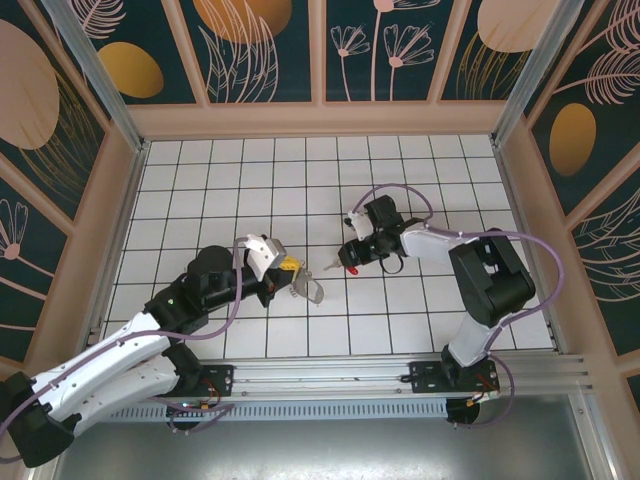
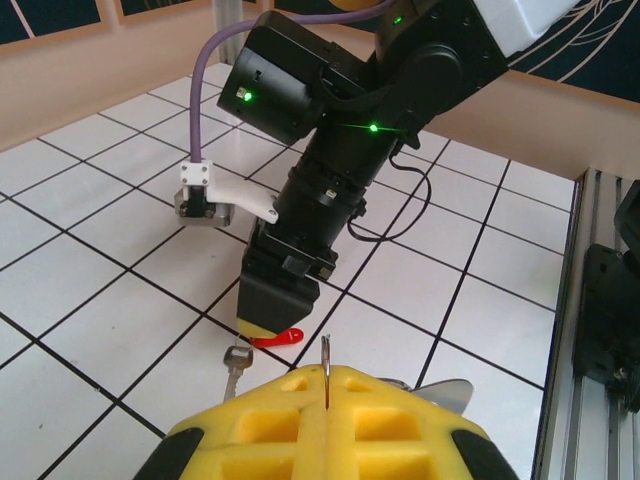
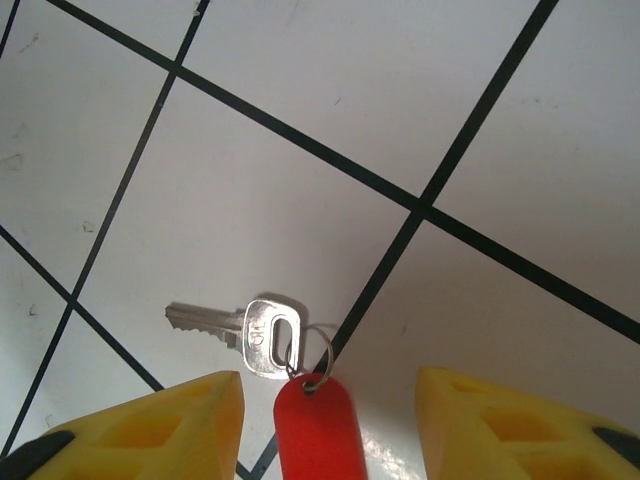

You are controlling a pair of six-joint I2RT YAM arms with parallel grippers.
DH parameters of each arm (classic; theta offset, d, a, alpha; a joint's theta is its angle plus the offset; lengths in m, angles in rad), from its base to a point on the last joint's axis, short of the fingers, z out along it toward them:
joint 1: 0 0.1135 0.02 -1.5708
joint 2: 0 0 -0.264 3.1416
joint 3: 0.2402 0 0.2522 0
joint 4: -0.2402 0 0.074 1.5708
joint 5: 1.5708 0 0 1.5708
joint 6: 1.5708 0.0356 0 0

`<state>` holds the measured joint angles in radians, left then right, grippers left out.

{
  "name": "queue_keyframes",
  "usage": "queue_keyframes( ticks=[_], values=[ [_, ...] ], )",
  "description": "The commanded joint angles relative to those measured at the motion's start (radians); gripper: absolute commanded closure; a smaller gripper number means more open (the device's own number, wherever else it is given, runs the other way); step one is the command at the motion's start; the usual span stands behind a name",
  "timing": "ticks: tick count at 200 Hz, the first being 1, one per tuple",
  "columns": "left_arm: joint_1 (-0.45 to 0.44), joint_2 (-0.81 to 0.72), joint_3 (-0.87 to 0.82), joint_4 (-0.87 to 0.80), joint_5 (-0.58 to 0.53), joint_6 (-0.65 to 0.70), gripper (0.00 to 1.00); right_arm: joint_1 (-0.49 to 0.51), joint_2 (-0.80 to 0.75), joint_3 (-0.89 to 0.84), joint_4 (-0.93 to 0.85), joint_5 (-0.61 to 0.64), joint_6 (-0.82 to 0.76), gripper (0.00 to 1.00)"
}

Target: Put the keys on the keyring

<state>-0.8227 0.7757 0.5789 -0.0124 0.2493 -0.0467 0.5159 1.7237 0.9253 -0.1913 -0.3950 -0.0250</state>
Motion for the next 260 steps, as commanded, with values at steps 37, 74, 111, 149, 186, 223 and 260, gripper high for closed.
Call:
queue_keyframes(
  ticks=[37, 74, 111, 149, 186, 223, 260],
  values=[
    [0.0, -0.01, 0.006, 0.032, 0.013, -0.008, 1.0, 0.001, 0.061, 0.072, -0.081, -0.059, -0.032, 0.62],
    [-0.001, -0.013, 0.008, 0.038, 0.019, -0.006, 1.0, 0.006, 0.076, 0.08, -0.092, -0.048, -0.032, 0.64],
    [0.0, -0.021, 0.009, 0.034, 0.019, -0.006, 1.0, 0.011, 0.091, 0.081, -0.09, -0.055, -0.034, 0.65],
    [-0.001, -0.019, 0.009, 0.035, 0.023, -0.006, 1.0, 0.015, 0.09, 0.087, -0.087, -0.051, -0.036, 0.68],
    [0.0, -0.024, 0.009, 0.035, 0.024, -0.007, 1.0, 0.026, 0.085, 0.093, -0.098, -0.045, -0.034, 0.69],
    [-0.002, -0.025, 0.01, 0.035, 0.024, -0.009, 1.0, 0.026, 0.088, 0.092, -0.097, -0.03, -0.033, 0.71],
    [-0.002, -0.025, 0.01, 0.036, 0.024, -0.009, 1.0, 0.026, 0.093, 0.092, -0.091, -0.024, -0.032, 0.72]
  ],
)
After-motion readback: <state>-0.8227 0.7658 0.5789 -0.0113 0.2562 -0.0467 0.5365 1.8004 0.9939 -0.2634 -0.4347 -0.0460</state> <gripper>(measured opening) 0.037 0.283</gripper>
